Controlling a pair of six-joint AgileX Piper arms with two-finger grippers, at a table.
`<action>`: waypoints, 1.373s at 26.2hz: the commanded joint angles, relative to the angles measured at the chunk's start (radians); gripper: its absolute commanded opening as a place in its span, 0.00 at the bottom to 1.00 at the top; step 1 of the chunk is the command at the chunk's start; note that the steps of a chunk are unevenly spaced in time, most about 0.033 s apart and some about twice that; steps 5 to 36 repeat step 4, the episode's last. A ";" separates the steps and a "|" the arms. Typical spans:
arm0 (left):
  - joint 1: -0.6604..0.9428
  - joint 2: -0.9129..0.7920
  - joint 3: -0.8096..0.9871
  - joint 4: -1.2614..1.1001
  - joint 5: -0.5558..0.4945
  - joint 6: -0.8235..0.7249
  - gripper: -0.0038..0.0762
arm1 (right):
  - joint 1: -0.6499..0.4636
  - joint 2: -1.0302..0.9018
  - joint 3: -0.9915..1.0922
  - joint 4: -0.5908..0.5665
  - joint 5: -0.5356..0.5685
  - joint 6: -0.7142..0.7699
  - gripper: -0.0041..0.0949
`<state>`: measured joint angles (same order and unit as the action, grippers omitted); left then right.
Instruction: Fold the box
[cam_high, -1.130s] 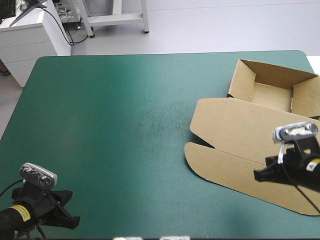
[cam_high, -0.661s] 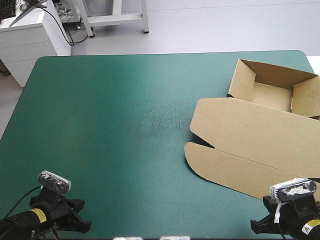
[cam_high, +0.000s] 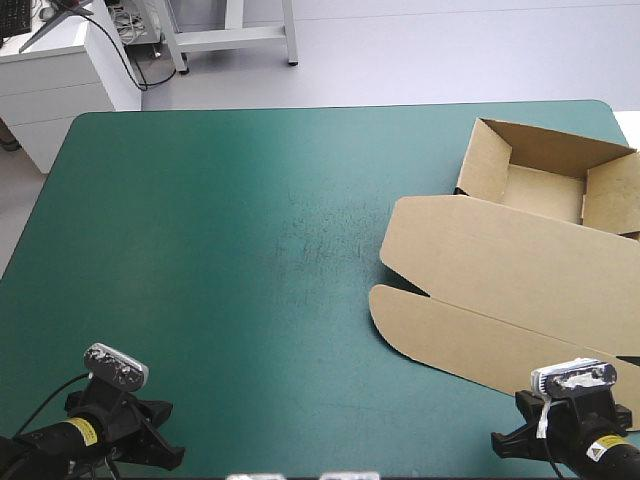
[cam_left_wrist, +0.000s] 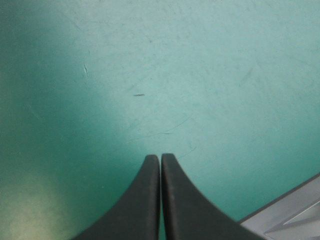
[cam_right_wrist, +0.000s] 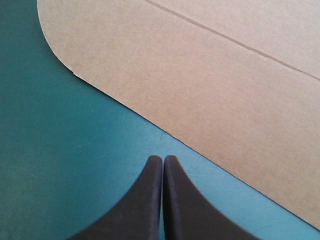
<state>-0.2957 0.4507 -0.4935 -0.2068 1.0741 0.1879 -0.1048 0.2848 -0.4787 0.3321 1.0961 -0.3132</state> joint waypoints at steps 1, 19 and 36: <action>0.000 0.008 -0.024 -0.029 -0.038 0.001 0.04 | 0.000 0.009 -0.021 0.025 -0.061 -0.006 0.03; 0.000 0.008 -0.024 -0.029 -0.038 0.001 0.04 | 0.000 0.009 -0.021 0.025 -0.061 -0.006 0.03; 0.000 0.008 -0.024 -0.029 -0.038 0.001 0.04 | 0.000 0.009 -0.021 0.025 -0.061 -0.006 0.03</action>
